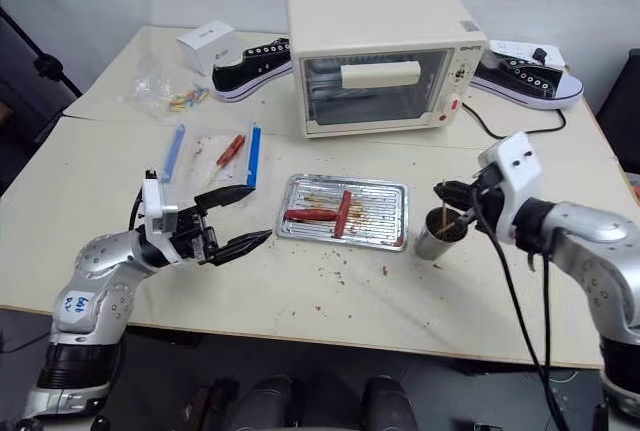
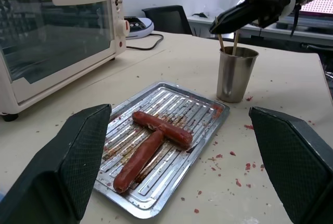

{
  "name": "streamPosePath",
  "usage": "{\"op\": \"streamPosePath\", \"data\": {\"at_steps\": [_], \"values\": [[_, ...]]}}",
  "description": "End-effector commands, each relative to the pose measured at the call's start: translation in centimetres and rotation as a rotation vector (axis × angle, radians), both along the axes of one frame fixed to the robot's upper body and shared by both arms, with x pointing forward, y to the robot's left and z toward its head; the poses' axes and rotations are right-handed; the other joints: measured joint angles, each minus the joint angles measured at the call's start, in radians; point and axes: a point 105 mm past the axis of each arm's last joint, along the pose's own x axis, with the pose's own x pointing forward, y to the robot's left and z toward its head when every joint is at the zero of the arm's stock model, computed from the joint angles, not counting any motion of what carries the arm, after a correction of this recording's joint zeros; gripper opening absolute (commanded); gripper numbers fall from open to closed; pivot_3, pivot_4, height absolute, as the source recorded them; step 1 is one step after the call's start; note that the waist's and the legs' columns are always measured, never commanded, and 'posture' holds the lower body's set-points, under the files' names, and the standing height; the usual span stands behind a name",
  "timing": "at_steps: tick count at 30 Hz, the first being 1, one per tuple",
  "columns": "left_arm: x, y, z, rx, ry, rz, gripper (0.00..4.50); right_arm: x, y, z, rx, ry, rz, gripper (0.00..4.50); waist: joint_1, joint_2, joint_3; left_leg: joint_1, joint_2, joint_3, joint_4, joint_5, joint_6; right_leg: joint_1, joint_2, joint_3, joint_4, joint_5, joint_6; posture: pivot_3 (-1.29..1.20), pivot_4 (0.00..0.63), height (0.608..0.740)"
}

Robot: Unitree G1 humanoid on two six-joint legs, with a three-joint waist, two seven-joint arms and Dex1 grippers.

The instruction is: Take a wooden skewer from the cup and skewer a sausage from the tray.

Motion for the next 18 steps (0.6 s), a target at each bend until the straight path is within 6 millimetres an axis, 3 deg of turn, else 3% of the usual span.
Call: {"op": "streamPosePath", "data": {"at_steps": [1, 11, 13, 15, 18], "values": [[0.1, -0.7, 0.6, -0.001, -0.046, -0.028, 4.5, -0.6, -0.8, 2.0, -0.025, -0.08, 0.024, 0.01, 0.0, 0.0, 0.0, 0.0, 0.0, 0.0, 0.0, 0.0, 0.0, 0.0, 0.0, 0.0, 0.0, 0.0, 0.0, 0.0, 0.15, 0.74], [0.9, -2.7, 1.6, -0.042, -0.069, -0.137, 4.5, -3.8, 0.2, 9.3, 0.068, -0.263, 0.224, 0.01, -0.001, 0.0, 0.0, 0.0, 0.0, 0.0, 0.0, 0.001, 0.0, 0.0, 0.001, -0.004, 0.0, 0.0, 0.001, 0.0, 0.15, 0.74], [0.9, -3.0, 2.1, -0.062, -0.067, -0.165, 4.5, -4.3, 0.7, 10.7, 0.143, -0.269, 0.272, 0.01, -0.003, 0.0, 0.0, 0.0, 0.0, 0.0, 0.0, 0.001, 0.0, 0.0, 0.0, -0.003, 0.0, 0.0, 0.001, 0.0, 0.15, 0.74], [0.9, -3.8, 3.4, -0.135, -0.078, -0.198, 4.5, -4.6, 2.3, 12.2, 0.354, -0.281, 0.362, 0.01, -0.004, 0.0, 0.0, 0.0, 0.0, -0.001, 0.001, 0.001, 0.0, 0.001, 0.0, -0.004, 0.0, 0.0, 0.001, 0.0, 0.15, 0.74], [0.7, -5.0, 5.2, -0.233, -0.109, -0.238, 4.5, -4.2, 4.3, 12.6, 0.589, -0.268, 0.441, 0.01, -0.004, -0.001, 0.0, 0.0, 0.001, -0.002, 0.002, 0.001, -0.001, 0.002, 0.0, -0.005, 0.0, 0.0, 0.001, 0.0, 0.15, 0.74]]}}
